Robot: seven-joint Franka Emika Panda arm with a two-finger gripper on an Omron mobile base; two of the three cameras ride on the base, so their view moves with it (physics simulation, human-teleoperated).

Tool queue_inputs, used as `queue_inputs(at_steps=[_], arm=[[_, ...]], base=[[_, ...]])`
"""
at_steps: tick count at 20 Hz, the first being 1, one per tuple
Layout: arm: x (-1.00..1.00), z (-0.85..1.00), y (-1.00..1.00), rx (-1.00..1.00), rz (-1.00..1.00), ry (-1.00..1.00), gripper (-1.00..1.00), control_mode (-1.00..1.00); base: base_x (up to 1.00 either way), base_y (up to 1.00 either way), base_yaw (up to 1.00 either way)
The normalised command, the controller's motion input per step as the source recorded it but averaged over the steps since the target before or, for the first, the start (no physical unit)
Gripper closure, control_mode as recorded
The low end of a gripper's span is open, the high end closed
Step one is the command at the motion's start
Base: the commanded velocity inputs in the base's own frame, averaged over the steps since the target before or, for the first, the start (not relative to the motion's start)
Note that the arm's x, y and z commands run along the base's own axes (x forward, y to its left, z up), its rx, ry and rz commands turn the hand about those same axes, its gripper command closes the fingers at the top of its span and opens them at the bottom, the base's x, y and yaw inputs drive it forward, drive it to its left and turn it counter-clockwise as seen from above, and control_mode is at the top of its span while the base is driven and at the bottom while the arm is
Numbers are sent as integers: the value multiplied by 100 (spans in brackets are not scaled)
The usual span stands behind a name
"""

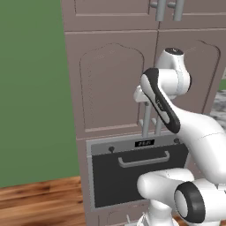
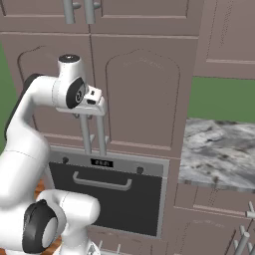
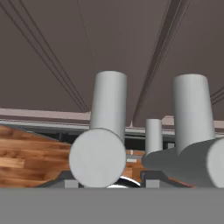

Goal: Move the bowls from the cabinet to the plates on the dining table.

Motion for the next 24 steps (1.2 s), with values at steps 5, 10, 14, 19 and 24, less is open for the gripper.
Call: queue_inputs(at_steps=[5,10,14,19,24], arm=[[-5,4,0,0,0,-4,-100,-100],[-15,15,0,0,0,-8,-100,-100],[-17,7,0,-2,0,-11,-100,-100],[-9,0,-12,-5,0,-12,-100,-100],[0,0,-31,-7,0,-11,-100,-100]], base=[[0,0,0],[0,0,0],[0,0,0],[0,0,0],[0,0,0]])
